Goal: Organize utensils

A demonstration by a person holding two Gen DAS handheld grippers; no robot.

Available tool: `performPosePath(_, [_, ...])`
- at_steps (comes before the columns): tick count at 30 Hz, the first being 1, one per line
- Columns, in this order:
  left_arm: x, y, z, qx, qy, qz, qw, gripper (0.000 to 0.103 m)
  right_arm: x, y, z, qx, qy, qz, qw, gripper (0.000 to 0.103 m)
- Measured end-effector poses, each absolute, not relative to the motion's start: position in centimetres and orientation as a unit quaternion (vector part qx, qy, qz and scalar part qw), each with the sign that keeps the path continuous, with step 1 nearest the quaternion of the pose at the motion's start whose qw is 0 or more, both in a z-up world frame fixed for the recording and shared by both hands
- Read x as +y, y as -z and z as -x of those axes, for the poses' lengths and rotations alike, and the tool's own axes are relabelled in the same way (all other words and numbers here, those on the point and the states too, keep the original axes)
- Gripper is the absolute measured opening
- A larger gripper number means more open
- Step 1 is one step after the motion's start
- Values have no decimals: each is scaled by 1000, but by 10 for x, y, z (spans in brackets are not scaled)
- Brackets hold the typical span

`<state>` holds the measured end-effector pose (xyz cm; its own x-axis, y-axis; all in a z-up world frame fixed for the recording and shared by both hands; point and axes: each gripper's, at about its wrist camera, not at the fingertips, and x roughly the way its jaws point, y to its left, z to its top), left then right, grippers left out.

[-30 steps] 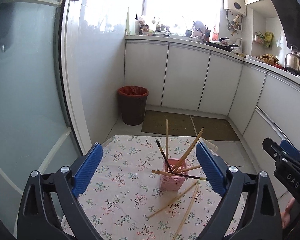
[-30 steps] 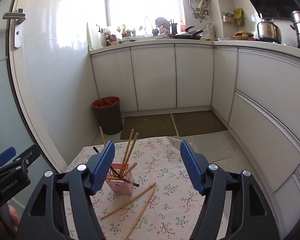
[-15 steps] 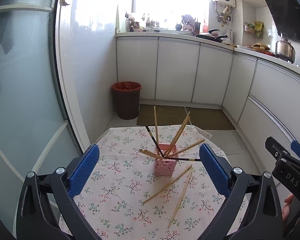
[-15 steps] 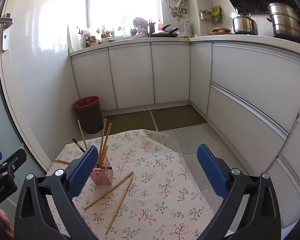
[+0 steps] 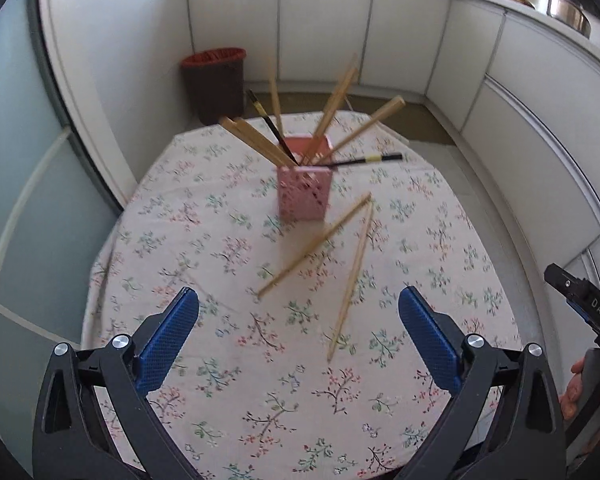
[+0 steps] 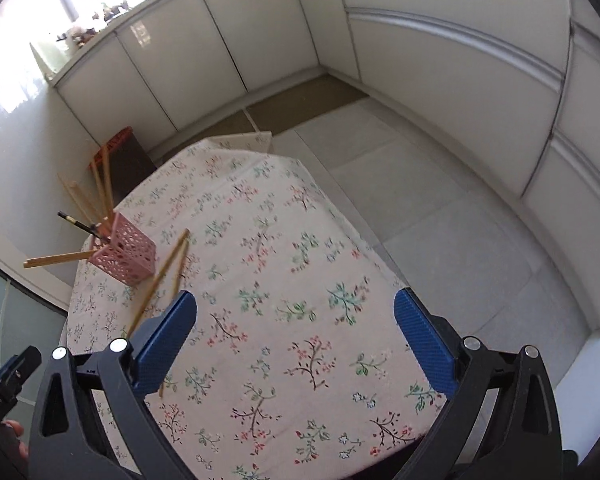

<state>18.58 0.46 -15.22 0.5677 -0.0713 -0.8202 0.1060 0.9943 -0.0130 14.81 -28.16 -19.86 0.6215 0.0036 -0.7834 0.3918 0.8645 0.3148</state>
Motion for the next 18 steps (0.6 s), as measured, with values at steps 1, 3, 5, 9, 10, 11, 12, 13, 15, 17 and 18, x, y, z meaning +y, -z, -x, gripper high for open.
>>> performPosePath(1, [-5,162,-188,469,58,-28,881,96,-287,208,-148,430,115,-247,861,96])
performPosePath(3, [-26,177,-191,473,79,-53,876,95,-299,220,-149,442,118,-268,848,96])
performPosePath(5, [-49,187,-192,475,104,-88,869,95,-309,222,-149,442,122,-286,842,96])
performPosePath(9, [-104,216,-199,475,149,-196,845,95,-326,223,-145,428,131,-332,831,96])
performPosePath(10, [-119,226,-203,473,150,-227,838,95,-331,223,-143,424,132,-347,826,96])
performPosePath(11, [-131,236,-207,470,145,-252,833,95,-335,224,-143,422,131,-359,822,96])
performPosePath(12, [-143,246,-213,465,128,-283,829,95,-339,225,-143,421,131,-369,818,96])
performPosePath(13, [-151,253,-219,459,112,-306,826,94,-342,227,-143,421,133,-378,814,96])
performPosePath(15, [-165,268,-237,464,90,-334,815,85,-347,229,-143,425,133,-386,808,96])
performPosePath(17, [-171,276,-261,505,106,-302,802,75,-349,234,-146,433,130,-393,800,96])
performPosePath(18, [-171,278,-274,524,116,-276,797,72,-350,236,-146,436,128,-396,798,96])
